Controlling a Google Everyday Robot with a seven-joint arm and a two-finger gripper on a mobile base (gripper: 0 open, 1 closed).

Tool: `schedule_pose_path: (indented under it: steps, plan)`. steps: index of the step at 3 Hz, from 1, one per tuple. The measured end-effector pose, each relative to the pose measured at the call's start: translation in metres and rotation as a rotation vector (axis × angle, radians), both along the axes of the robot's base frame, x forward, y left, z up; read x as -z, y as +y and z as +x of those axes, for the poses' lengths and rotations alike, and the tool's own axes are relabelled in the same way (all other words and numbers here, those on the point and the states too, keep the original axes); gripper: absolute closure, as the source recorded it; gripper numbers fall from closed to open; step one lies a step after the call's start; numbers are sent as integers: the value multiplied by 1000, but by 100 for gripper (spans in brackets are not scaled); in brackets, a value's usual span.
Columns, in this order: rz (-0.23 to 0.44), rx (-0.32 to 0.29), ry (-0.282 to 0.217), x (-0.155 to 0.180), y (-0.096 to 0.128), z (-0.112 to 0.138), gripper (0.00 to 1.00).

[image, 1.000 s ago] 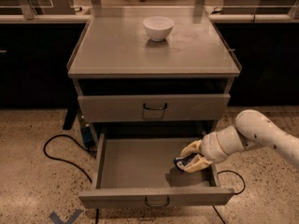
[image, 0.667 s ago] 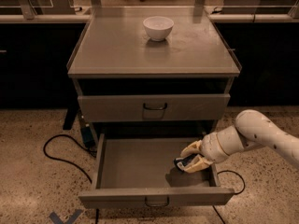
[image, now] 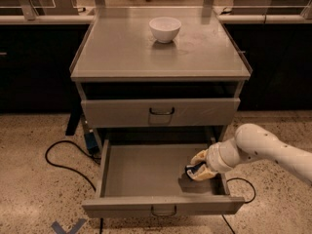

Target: Place rxbar blueberry into middle drawer

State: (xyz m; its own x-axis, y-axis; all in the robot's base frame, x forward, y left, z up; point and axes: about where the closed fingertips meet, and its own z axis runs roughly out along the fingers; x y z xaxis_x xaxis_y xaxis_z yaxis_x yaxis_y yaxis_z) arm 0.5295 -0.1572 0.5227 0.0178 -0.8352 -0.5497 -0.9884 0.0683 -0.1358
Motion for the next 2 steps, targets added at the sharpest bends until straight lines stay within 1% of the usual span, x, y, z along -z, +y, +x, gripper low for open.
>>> schedule_pose_path:
  steps: [1,2]
  plan:
    - [-15,65,-13,14,0,3,100]
    - [-12,68,-17,13,0,5,100]
